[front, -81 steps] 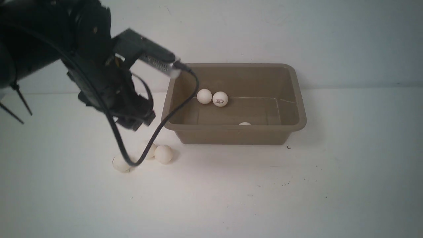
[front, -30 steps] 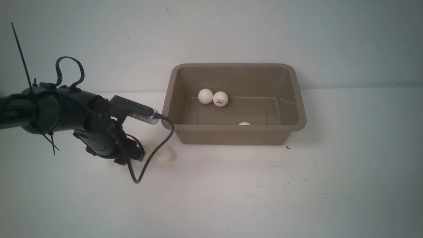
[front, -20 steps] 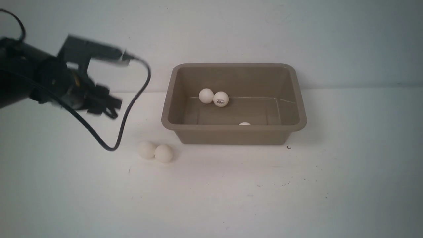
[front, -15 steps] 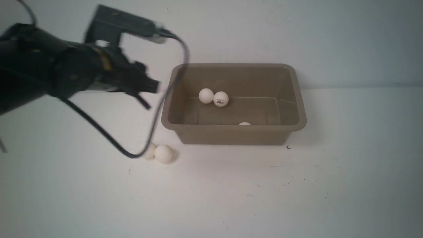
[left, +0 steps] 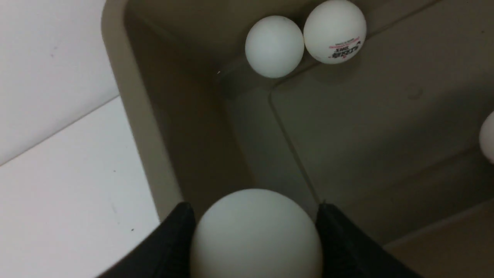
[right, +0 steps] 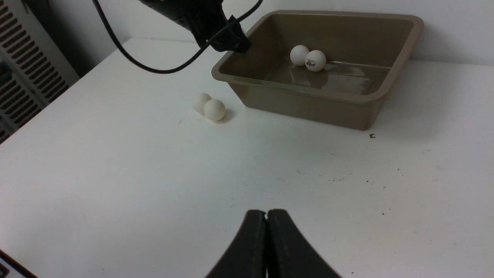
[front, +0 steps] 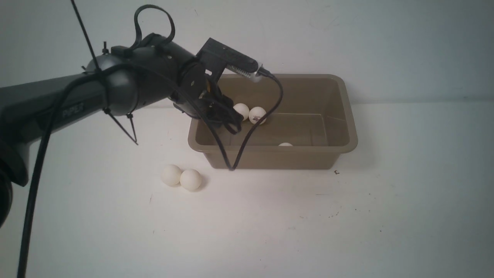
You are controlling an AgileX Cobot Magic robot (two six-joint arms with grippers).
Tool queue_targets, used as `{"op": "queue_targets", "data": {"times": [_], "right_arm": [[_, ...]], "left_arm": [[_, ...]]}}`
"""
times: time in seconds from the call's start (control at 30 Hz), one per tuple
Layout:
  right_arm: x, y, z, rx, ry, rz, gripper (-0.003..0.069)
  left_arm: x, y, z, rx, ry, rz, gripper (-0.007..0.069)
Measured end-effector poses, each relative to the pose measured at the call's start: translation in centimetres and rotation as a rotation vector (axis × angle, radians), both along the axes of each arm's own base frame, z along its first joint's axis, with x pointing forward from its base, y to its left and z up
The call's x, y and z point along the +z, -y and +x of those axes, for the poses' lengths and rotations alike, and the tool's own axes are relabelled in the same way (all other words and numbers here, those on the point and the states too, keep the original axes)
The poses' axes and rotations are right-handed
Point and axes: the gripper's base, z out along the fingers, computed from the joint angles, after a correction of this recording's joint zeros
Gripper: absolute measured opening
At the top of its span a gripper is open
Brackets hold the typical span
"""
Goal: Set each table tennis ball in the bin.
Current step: Use the left arm to put the table tennis ball into the box, then use the left arm to clamp the table tennis ball closest to it
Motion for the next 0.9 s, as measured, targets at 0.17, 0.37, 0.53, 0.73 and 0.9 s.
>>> {"op": "queue_targets", "data": {"times": [0.17, 0.37, 0.53, 0.73, 0.9], "right_arm": [[0.0, 0.0, 0.0, 0.004, -0.003, 0.005, -0.0013], [0.0, -0.1, -0.1, 0.013, -0.009, 0.015, -0.0013], [0.0, -0.1, -0.1, 0.013, -0.009, 0.015, -0.0013], [0.0, -0.1, -0.1, 0.013, -0.008, 0.014, -0.0013], [0.0, -0.1, -0.1, 0.014, -0.006, 0.012, -0.0013]], "left_arm": [[0.1, 0.7, 0.2, -0.024, -0.029, -0.046, 0.0414], [0.0, 0.7, 0.0, -0.034, -0.065, -0.045, 0.0535], [2.0, -0.8, -1.3, -0.048, -0.094, 0.095, 0.0529], [6.5, -5.0, -2.6, 0.05, -0.092, 0.1, 0.0499], [6.4, -7.9, -2.7, 0.117, -0.182, 0.091, 0.0499]]}}
